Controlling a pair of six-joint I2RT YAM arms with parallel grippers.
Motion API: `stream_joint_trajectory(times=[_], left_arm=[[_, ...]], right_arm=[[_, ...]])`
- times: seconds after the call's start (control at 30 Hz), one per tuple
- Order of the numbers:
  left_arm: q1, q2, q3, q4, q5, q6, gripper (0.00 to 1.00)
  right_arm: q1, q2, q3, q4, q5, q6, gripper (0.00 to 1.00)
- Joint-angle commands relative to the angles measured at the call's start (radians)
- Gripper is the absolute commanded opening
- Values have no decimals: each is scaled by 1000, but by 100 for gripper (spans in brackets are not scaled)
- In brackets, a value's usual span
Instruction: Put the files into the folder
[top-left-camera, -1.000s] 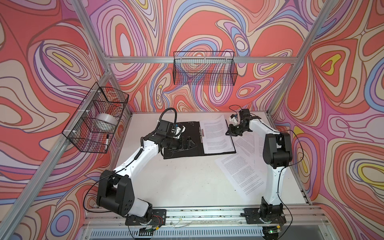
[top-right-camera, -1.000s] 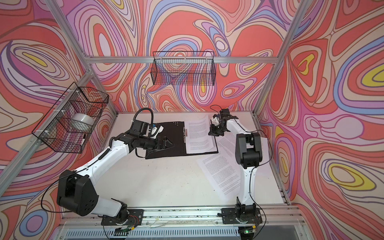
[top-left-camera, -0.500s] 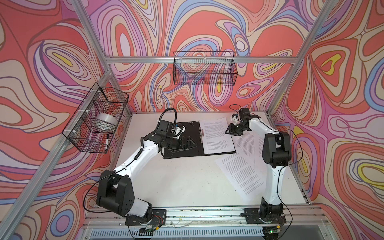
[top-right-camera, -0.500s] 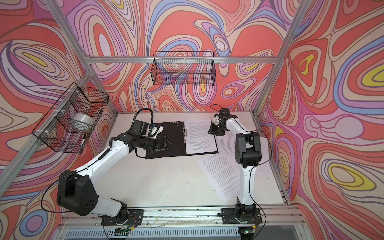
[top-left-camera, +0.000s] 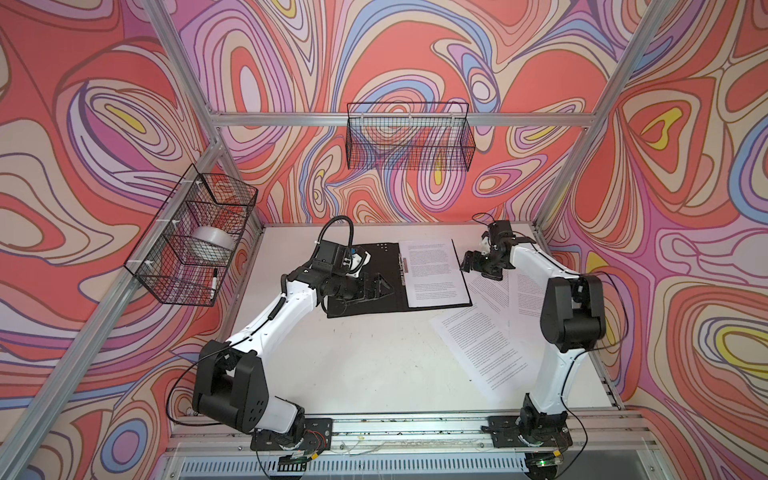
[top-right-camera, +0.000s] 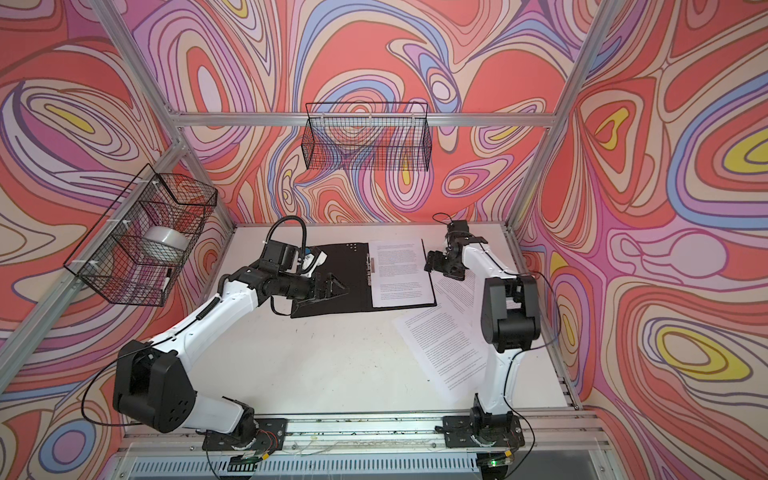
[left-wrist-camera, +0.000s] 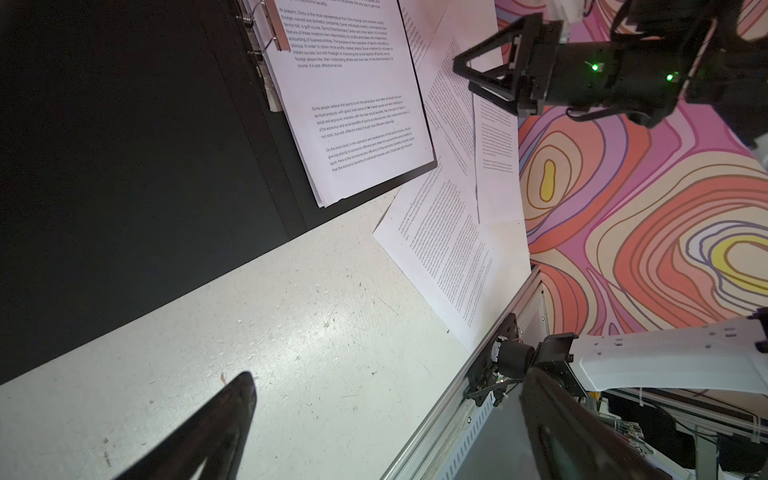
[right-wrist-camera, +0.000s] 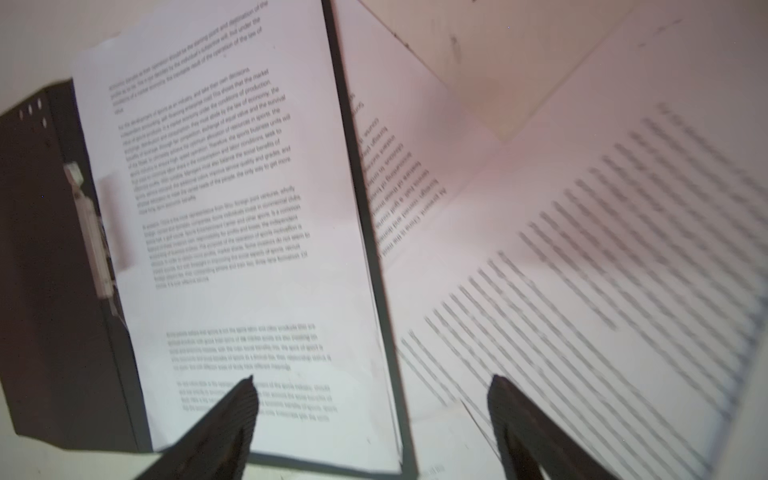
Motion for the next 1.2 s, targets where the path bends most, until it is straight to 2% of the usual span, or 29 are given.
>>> stream_joint_trajectory(times=[0.0, 0.13, 0.37, 0.47, 0.5, 0.6, 0.73, 0.87, 0.97, 1.17], left_arm=[[10, -16, 3, 0, 1, 9, 100], [9, -12, 7, 0, -32, 55, 100], [9, 48, 1, 34, 24, 17, 100], [1, 41, -13, 57, 65, -26, 100], [-6, 38, -8, 52, 82, -34, 100], [-43, 21, -17, 82, 123, -60, 100], [-105, 23, -9, 88, 161, -82, 100], [-203, 57, 23, 38, 107, -85, 100], [-289, 73, -11, 122, 105, -188, 100], [-447, 128, -10, 228, 12, -325, 100]], right_arm=[[-37, -160, -101, 7, 76, 100, 98], [-59, -373, -275, -17, 167, 193, 98], [-101, -606, -544, -172, 134, 386, 93], [-102, -701, -667, -134, 110, 443, 93], [-102, -721, -706, -104, 97, 449, 98], [-102, -735, -778, -71, 74, 469, 98], [-102, -707, -807, -28, 60, 429, 98], [-86, -642, -809, -29, 20, 414, 98], [-55, -656, -836, -6, -1, 421, 97], [7, -659, -860, 6, -19, 445, 95]])
